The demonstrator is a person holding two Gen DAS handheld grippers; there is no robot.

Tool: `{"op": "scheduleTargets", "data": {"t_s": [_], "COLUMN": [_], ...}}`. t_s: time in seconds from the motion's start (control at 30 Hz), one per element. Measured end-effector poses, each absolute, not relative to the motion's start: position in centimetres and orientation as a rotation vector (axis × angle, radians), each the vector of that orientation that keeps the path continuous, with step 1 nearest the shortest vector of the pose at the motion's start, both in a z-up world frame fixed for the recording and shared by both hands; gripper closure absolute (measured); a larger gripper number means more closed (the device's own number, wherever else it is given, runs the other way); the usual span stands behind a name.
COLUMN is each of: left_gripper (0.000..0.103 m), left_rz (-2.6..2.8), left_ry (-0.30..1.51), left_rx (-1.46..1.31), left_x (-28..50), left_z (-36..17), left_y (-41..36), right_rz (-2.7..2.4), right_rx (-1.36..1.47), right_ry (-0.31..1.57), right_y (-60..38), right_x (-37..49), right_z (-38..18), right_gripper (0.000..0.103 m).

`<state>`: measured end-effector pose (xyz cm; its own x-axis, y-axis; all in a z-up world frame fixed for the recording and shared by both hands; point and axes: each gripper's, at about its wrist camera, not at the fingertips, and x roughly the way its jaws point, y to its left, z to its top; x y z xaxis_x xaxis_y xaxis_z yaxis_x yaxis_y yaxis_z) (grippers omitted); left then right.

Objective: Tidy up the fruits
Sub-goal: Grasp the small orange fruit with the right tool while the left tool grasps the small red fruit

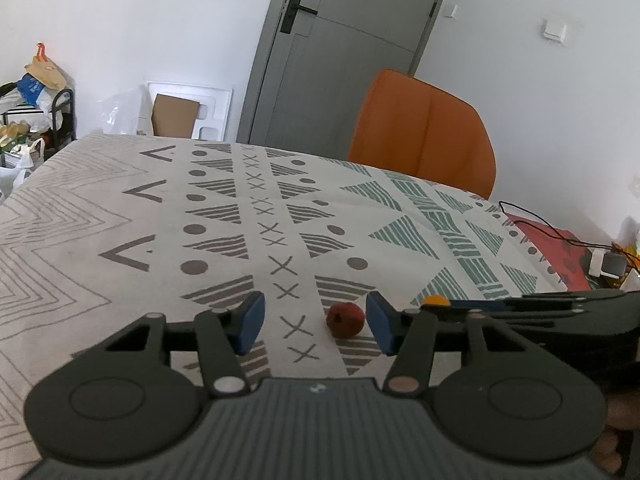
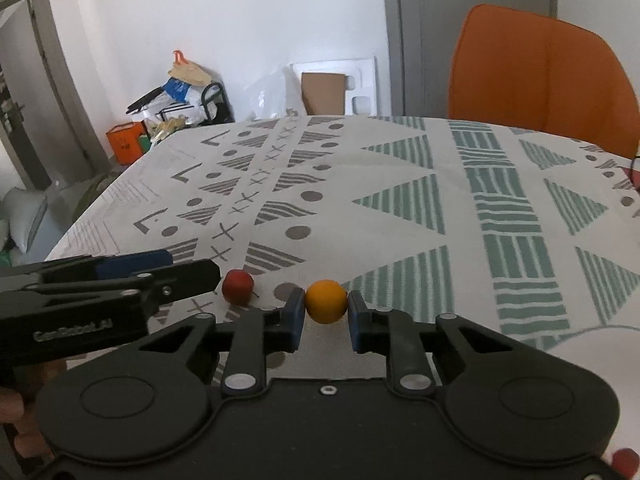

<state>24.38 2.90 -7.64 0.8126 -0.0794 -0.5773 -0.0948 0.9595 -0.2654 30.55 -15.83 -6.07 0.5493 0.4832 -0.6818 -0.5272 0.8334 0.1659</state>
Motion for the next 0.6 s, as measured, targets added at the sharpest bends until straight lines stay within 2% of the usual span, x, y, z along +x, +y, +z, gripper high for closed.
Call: {"op": "scheduleTargets", "data": {"t_s": [0.17, 0.27, 0.4, 0.6], "left_gripper": [0.049, 0.053, 0.082, 0.082], "left_rz": [-0.007, -0.019, 0.011, -0.016], "left_ry": [0.637, 0.646, 0.663, 0.642], "left_rx": [-0.289, -0.262, -0.236, -0.265], "left_x": [25.0, 25.5, 26.1, 25.6], "left_z": [-8.1, -8.5, -9.1, -8.2], "left_y": [2.0, 1.3, 0.8, 0.0], "right_rz": [0.579, 0.574, 0.565, 0.536], "right_rx": [-0.035, -0.008, 0.032, 0.085], "right_ry": [0.765, 0.75, 0.736, 0.708], "right_y": [-17.1, -18.0, -19.4, -22.1], "right_x": [30.1, 29.7, 29.0, 28.1], "right_z": [-5.5, -5.2, -4.4, -3.7], "right_gripper": [0.082, 0.082, 0.082, 0.082]}}
